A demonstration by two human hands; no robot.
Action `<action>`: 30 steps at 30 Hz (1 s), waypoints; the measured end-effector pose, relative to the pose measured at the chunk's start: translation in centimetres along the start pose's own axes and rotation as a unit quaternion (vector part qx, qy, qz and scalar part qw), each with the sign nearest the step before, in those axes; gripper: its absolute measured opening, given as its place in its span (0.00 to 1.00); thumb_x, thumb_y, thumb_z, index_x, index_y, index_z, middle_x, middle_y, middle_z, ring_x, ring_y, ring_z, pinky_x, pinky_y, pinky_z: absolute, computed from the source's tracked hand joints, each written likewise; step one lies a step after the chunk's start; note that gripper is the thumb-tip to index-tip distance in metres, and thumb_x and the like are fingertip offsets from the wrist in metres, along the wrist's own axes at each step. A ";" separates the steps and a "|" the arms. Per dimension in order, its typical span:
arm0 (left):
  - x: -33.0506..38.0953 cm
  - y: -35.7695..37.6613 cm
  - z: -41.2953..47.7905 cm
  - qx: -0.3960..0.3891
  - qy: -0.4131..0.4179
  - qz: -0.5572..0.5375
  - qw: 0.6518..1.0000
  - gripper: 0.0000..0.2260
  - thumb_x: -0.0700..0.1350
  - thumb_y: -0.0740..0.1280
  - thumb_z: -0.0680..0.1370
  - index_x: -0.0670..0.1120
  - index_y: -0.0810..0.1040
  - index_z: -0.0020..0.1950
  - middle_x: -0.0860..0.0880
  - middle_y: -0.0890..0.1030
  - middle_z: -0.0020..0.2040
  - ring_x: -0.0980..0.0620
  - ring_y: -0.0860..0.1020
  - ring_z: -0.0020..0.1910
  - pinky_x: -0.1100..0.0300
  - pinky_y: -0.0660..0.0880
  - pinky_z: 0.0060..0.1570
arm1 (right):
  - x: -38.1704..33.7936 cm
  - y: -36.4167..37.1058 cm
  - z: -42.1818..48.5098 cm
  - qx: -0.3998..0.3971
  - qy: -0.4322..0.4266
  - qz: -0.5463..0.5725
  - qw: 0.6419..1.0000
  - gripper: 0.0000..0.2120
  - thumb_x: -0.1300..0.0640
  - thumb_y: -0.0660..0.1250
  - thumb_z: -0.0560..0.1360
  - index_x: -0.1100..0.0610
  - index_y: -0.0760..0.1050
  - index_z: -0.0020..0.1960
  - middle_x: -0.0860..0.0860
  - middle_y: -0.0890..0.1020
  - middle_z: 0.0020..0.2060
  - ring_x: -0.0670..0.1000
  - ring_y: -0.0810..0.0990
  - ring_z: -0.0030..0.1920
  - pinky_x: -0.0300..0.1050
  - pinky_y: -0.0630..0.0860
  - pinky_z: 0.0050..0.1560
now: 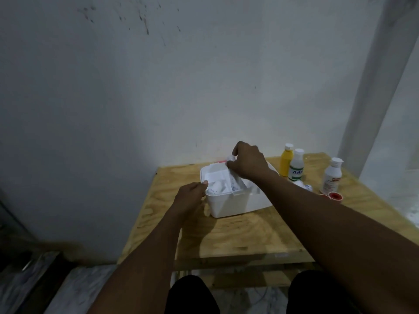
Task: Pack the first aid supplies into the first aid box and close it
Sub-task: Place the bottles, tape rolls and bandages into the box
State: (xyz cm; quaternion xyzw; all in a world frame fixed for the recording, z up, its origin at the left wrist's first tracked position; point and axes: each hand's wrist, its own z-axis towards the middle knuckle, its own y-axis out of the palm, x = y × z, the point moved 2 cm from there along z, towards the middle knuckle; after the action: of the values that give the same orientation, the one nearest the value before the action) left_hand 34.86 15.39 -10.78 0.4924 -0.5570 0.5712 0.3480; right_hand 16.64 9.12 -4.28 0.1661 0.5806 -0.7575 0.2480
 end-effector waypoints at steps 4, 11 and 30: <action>0.0 0.0 0.2 0.003 0.001 0.005 1.000 0.17 0.55 0.65 0.80 0.46 0.83 0.60 0.48 0.83 0.55 0.46 0.81 0.52 0.55 0.75 0.45 | 0.6 1.8 0.4 -0.040 -0.001 -0.047 0.998 0.17 0.47 0.70 0.71 0.56 0.74 0.54 0.56 0.79 0.53 0.58 0.78 0.52 0.48 0.73 0.46; -0.1 0.4 0.5 0.017 -0.004 -0.016 1.000 0.16 0.53 0.64 0.82 0.44 0.82 0.62 0.47 0.83 0.56 0.45 0.82 0.51 0.59 0.74 0.35 | 1.0 2.0 -0.9 -0.022 -0.033 -0.078 0.996 0.09 0.53 0.66 0.72 0.58 0.79 0.47 0.53 0.81 0.46 0.56 0.80 0.47 0.48 0.78 0.44; 10.1 16.7 -4.5 0.076 0.441 0.297 0.844 0.13 0.48 0.65 0.74 0.47 0.80 0.56 0.46 0.79 0.52 0.43 0.78 0.51 0.51 0.75 0.48 | 17.6 -11.5 -8.6 0.162 0.089 -0.045 0.982 0.07 0.55 0.66 0.72 0.54 0.79 0.49 0.53 0.84 0.42 0.57 0.81 0.45 0.47 0.76 0.44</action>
State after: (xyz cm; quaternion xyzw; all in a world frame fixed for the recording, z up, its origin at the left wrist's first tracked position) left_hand 15.50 16.01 -5.64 0.0248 -0.4195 0.8445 0.3321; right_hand -4.64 16.53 -6.98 0.2447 0.4767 -0.8342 0.1303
